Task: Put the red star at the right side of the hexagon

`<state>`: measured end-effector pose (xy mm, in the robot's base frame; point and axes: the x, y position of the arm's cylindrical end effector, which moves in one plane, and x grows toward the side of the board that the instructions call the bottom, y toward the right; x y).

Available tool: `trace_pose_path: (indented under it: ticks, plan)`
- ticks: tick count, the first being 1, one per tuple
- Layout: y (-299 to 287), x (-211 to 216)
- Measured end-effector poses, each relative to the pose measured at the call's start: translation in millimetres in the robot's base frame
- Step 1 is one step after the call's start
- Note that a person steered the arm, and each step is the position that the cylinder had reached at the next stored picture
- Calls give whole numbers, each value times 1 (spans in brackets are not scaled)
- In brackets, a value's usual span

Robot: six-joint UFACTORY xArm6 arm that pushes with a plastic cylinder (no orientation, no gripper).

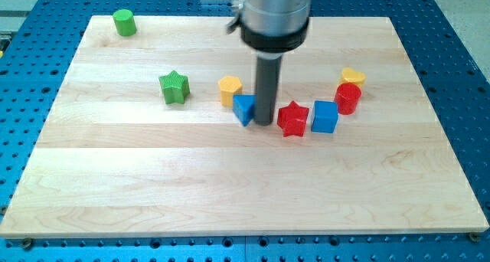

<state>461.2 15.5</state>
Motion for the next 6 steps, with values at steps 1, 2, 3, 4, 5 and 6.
trace_pose_path:
  ticks: [1,2,3,4,5,6]
  plan:
    - [-32,32]
    - [19,63]
    - [46,43]
    - [49,5]
    - [47,5]
    - [45,28]
